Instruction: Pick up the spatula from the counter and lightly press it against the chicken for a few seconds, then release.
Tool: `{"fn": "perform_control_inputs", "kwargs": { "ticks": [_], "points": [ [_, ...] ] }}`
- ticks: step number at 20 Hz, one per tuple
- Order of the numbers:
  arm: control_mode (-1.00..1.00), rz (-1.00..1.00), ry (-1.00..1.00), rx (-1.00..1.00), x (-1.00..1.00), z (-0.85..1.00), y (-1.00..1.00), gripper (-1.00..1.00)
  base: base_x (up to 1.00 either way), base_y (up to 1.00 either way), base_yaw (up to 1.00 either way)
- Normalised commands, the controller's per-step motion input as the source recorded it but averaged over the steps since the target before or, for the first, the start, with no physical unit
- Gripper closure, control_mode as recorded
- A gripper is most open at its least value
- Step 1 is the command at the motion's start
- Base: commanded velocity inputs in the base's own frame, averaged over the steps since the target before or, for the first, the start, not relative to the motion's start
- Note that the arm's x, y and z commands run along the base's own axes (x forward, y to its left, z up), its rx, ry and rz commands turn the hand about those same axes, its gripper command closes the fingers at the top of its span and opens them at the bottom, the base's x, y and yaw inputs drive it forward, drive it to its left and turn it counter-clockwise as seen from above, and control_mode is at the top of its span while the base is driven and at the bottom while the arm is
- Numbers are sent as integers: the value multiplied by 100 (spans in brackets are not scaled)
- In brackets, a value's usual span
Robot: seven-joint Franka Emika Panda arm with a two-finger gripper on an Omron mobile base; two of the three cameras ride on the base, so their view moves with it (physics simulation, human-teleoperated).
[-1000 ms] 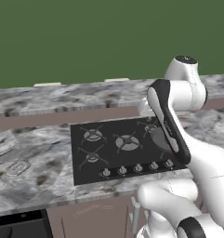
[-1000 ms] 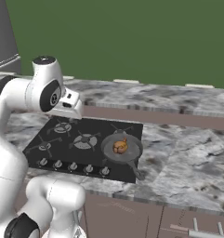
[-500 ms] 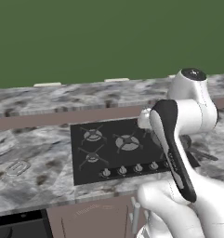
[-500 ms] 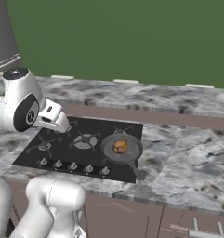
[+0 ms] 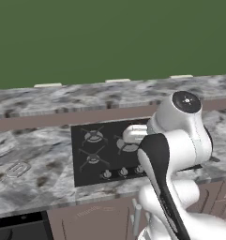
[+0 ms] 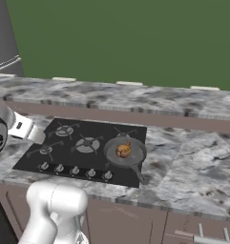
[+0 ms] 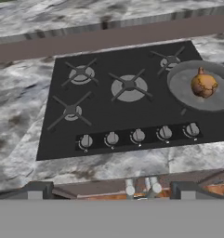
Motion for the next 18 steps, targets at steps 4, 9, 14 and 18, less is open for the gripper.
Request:
{"fn": "perform_control_inputs", "kwargs": {
  "ticks": [4, 9, 14, 18],
  "points": [
    [-100, 0, -8, 0, -38, 0, 48, -100, 0, 0, 0],
    [-100, 0, -2, 0, -19, 0, 51, -100, 0, 0, 0],
    [-100, 0, 0, 0, -11, 1, 52, -100, 0, 0, 0],
    [-100, 0, 4, 2, -4, 0, 52, -100, 0, 0, 0]
  ]
}}
